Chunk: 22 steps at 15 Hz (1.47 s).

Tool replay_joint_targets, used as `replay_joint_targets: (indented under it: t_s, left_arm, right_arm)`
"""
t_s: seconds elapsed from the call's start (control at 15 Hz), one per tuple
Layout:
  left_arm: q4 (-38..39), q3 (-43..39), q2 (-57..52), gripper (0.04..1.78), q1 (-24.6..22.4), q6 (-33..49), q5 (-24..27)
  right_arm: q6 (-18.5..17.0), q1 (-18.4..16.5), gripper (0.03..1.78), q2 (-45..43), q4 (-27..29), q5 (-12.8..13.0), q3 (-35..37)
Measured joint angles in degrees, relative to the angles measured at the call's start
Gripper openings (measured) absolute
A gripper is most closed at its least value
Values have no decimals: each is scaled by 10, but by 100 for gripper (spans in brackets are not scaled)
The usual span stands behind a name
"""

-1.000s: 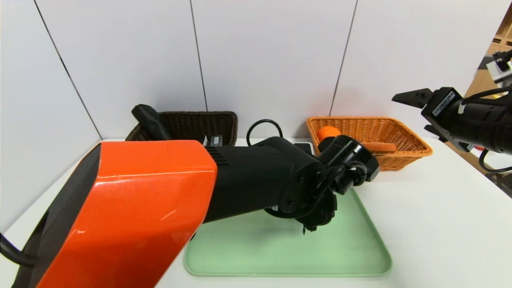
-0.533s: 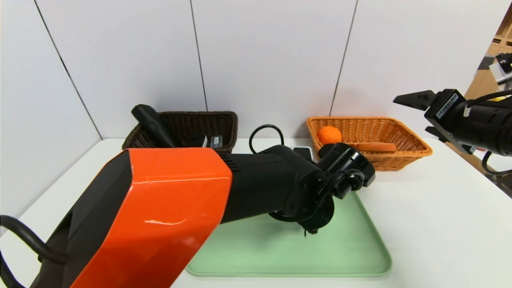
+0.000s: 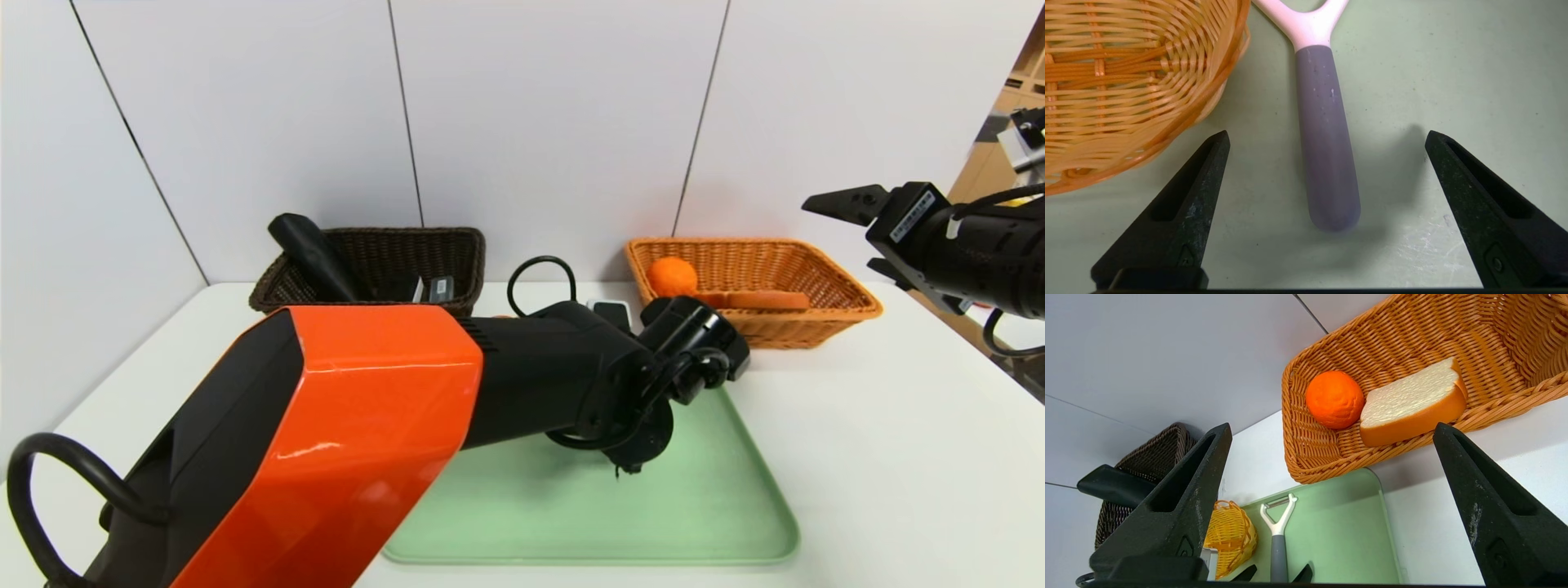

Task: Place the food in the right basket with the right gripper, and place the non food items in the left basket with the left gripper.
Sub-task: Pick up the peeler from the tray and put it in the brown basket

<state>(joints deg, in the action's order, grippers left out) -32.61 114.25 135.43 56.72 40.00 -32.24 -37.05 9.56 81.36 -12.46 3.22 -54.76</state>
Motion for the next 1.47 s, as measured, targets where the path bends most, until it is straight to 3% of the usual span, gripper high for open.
replay_joint_targets:
  t_s: [0.4,0.67,0.87,0.93,1.0,1.47]
  left_arm:
    - [6,0,7,169,0,-1,-2]
    - [17,-1,9,107,0,0,1]
    - [22,-1,10,76,-2,1,2]
    - [22,-1,10,37,-4,2,1]
    - [23,0,10,28,-5,2,2]
    - [-3,-2,-15,29,-5,3,28]
  right_arm:
    - [0,0,170,1,0,0,0]
    - [0,-1,170,2,0,-3,-3]
    - [0,-1,170,4,0,-5,-3]
    - [0,-1,170,4,0,-7,-3]
    - [0,-1,170,4,0,-9,-3]
    - [0,-1,170,5,0,-11,-2]
